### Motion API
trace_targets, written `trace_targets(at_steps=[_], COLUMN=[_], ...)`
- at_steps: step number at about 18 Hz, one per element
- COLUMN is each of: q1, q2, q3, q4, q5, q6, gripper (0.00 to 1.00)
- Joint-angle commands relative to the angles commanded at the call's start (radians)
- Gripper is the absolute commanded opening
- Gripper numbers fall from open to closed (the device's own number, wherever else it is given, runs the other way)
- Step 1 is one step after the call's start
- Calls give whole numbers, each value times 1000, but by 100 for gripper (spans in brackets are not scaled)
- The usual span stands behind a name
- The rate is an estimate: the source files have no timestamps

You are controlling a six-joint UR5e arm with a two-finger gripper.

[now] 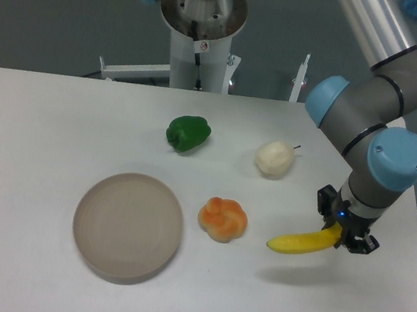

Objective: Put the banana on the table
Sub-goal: 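Move the held yellow banana with the gripper toward the white fruit and lower it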

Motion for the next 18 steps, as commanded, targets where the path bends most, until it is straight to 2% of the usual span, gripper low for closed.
trace_targets(at_steps=[7, 12, 13, 18], q1=[2, 14, 21, 21], q2=[-5, 11, 27, 43], q3=[-12, -95, -127, -222], q4=[-3, 8, 9, 120], q5=[0, 29, 29, 29], q6=[5, 126, 158, 233], gripper=[5, 4, 4, 4])
